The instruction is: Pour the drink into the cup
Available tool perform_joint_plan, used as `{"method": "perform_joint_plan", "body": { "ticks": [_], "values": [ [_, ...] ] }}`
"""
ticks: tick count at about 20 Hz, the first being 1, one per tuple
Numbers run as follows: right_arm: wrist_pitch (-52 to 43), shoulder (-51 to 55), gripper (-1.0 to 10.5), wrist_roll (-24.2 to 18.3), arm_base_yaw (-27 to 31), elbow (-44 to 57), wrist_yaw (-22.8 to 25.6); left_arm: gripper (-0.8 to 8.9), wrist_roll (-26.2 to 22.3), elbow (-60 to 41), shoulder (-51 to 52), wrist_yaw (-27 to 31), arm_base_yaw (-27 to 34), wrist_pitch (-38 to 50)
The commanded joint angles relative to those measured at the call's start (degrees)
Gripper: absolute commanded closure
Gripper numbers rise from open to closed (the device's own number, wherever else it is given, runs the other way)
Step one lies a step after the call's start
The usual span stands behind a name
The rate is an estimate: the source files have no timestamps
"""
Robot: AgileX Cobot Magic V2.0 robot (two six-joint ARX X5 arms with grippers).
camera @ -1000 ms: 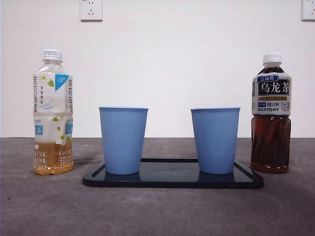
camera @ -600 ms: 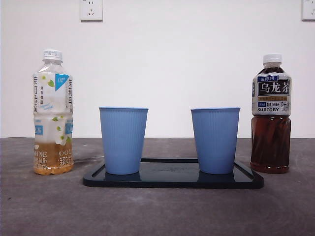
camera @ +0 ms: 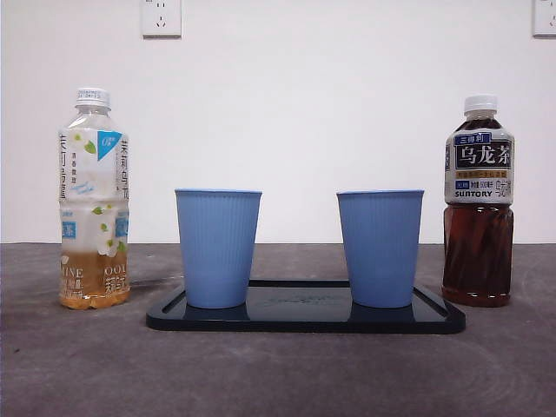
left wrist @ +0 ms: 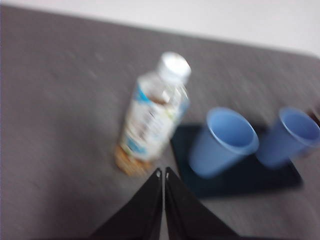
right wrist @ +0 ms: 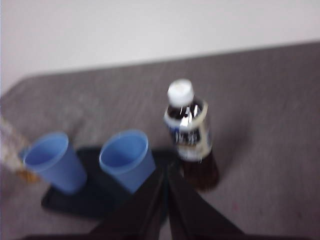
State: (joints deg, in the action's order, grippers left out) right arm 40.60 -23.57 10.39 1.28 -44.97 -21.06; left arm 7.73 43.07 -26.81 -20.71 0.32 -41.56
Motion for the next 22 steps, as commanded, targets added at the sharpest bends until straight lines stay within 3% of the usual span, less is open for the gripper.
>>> {"method": "perform_joint_plan", "body": {
  "ticks": [1, 7, 12, 14, 17, 18, 22],
  "values": [
    [5.4, -1.3, 9.4, -4.1, -0.1, -1.5, -0.3, 8.05, -3.1, 1.6, -1.3, -4.1, -0.3, -2.8],
    [13.9, -1.5, 9.4, -6.7, -1.7, -1.5, -0.5, 8.05, -4.2, 1.6, -1.5, -5.5, -1.5, -6.8],
    [15.2, -1.5, 9.4, -6.8, -3.2, -1.5, 0.0, 8.01, -4.0, 1.6, -1.6, -5.5, -1.9, -7.6],
    [15.2, -1.5, 9.2, -6.2, -3.7, -1.5, 0.0, 6.95, -3.8, 1.6, -1.6, -5.5, -1.9, -8.9],
    [15.1, -1.5, 6.0, -6.0, -4.0, -1.5, 0.2, 3.89, -3.8, 1.6, -1.6, -5.5, -1.9, -9.7],
    [15.1, -1.5, 5.7, -5.8, -4.0, -1.5, 0.6, 3.39, -3.8, 1.6, -1.6, -5.5, -1.9, -9.7],
    [14.3, -1.6, 5.7, -3.9, -4.0, -1.2, 1.7, 3.39, -3.8, 1.6, -1.6, -5.5, -1.9, -9.7]
  ]
}}
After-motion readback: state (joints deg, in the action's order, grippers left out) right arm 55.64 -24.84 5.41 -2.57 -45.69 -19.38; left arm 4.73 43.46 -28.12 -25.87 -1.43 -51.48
